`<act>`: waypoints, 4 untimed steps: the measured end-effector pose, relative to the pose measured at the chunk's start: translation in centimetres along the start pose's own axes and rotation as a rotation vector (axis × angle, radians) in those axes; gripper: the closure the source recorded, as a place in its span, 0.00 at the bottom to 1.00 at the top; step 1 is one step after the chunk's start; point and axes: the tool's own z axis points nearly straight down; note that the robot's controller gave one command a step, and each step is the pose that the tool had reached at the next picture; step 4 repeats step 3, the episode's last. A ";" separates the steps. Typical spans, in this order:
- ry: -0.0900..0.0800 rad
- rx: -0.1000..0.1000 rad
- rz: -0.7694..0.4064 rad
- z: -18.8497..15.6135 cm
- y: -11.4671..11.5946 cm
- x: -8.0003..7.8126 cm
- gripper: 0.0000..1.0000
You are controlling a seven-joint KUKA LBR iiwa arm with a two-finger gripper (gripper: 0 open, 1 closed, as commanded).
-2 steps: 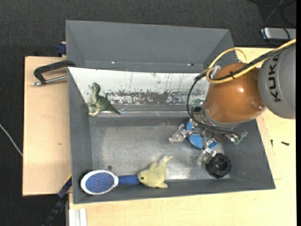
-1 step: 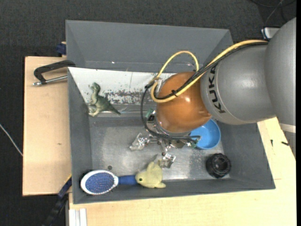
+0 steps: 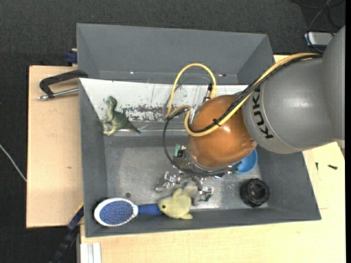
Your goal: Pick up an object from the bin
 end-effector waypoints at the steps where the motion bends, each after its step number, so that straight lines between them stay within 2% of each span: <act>1: 0.015 -0.003 0.004 -0.3 -0.2 0.5 1.00; 2: -0.002 0.003 0.008 -5.6 -0.4 0.3 1.00; 3: -0.003 0.006 0.011 -12.9 -0.6 0.0 1.00; 4: -0.003 0.006 0.011 -12.9 -0.6 0.0 1.00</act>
Offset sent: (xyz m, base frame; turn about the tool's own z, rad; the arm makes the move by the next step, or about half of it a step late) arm 0.0000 0.0000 0.0000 0.0000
